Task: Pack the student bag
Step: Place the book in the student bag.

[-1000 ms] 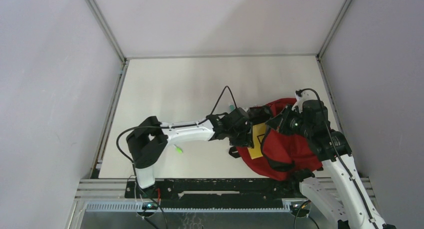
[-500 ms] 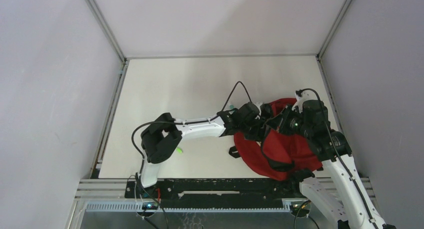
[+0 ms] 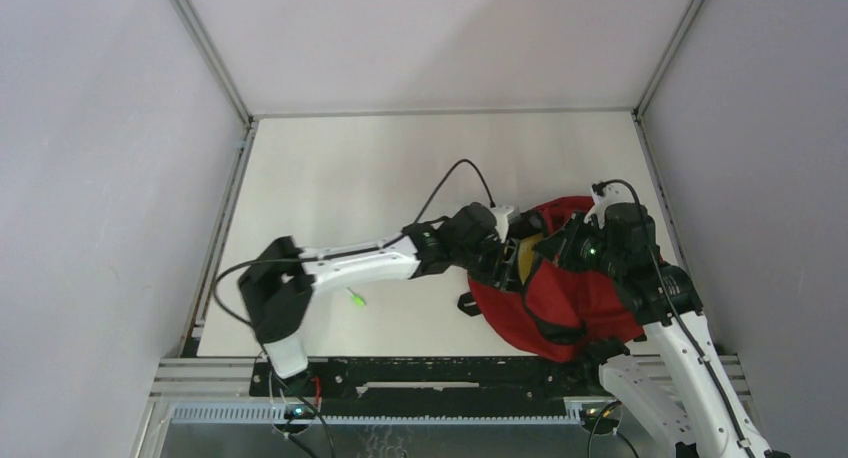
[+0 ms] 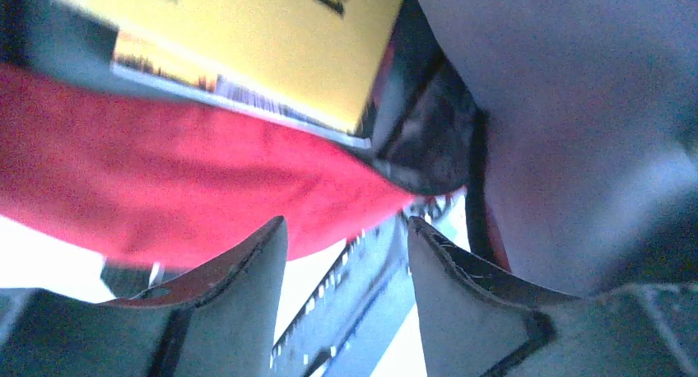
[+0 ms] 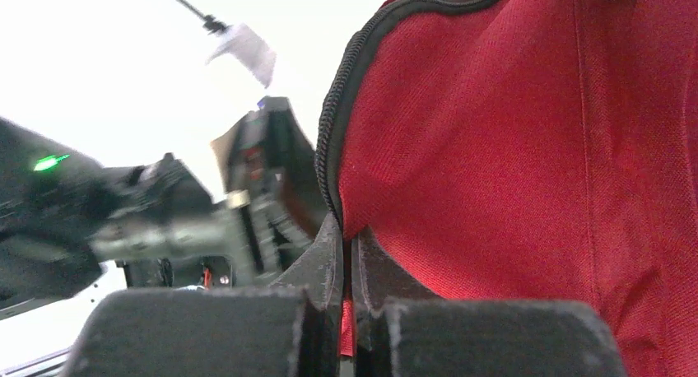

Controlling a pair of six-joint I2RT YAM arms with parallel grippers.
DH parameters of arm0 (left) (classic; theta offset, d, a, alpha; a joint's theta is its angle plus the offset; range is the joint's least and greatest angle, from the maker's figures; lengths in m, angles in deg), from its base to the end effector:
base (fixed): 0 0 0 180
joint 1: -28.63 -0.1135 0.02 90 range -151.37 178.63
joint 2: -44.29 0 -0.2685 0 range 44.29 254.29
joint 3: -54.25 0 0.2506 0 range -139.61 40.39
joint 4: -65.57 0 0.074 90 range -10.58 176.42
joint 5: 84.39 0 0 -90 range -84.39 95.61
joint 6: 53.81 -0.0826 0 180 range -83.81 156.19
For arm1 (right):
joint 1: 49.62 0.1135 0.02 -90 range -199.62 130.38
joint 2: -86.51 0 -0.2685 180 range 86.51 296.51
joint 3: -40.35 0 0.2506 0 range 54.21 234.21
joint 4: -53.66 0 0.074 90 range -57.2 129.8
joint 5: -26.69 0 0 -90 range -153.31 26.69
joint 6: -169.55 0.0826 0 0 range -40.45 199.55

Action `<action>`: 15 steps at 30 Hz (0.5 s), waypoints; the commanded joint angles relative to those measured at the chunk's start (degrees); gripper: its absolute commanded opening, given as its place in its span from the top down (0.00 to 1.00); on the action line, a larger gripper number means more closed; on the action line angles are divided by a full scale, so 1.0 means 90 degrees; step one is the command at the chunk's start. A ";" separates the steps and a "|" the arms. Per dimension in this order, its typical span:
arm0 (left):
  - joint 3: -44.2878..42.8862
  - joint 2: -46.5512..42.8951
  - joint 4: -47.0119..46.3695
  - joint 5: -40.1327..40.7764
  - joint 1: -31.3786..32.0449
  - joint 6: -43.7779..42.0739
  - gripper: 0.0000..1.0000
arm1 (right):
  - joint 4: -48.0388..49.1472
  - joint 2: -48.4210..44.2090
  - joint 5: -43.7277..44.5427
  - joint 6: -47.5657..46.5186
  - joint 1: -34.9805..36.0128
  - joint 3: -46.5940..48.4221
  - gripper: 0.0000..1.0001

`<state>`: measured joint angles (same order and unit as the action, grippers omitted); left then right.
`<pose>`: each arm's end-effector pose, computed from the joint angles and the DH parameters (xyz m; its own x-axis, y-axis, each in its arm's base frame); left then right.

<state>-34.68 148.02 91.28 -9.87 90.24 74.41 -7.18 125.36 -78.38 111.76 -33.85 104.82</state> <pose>0.1911 -0.4000 0.2105 -0.8269 0.2759 -0.4901 0.5508 0.5733 -0.6066 0.1505 0.0648 0.3016 -0.7184 0.3319 -0.6113 -0.0992 0.8210 0.5623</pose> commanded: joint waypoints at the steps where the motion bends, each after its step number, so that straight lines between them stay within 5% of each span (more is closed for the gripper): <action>1: 0.0792 -0.1629 0.0544 -0.0212 -0.0084 -0.0472 0.38 | 0.0373 0.0013 0.0041 -0.0162 -0.0030 0.0001 1.00; 6: 0.1397 -0.2775 0.1863 0.1330 -0.0392 -0.0545 0.36 | 0.0773 0.0274 -0.0088 -0.0134 0.0222 -0.0238 1.00; 10: 0.2239 -0.3617 0.2370 0.2199 -0.1221 0.0143 0.37 | 0.1005 0.0943 0.1232 -0.0007 0.1567 -0.0385 0.98; 11: 0.2487 -0.3830 0.2377 0.2282 -0.1493 0.0288 0.34 | 0.1048 0.1220 0.1533 -0.0010 0.1960 -0.0388 0.91; 13: 0.3044 -0.4314 0.2368 0.2426 -0.1993 0.0567 0.28 | 0.1093 0.1869 0.1797 -0.0039 0.2452 -0.0359 0.54; 15: 0.3310 -0.4729 0.2614 0.2814 -0.2354 0.0813 0.26 | 0.1034 0.2450 0.1745 -0.0087 0.2672 -0.0271 0.36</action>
<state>-10.09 111.84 109.20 7.13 74.00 75.96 -0.97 139.26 -68.10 111.95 -14.40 101.39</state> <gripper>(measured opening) 0.725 0.492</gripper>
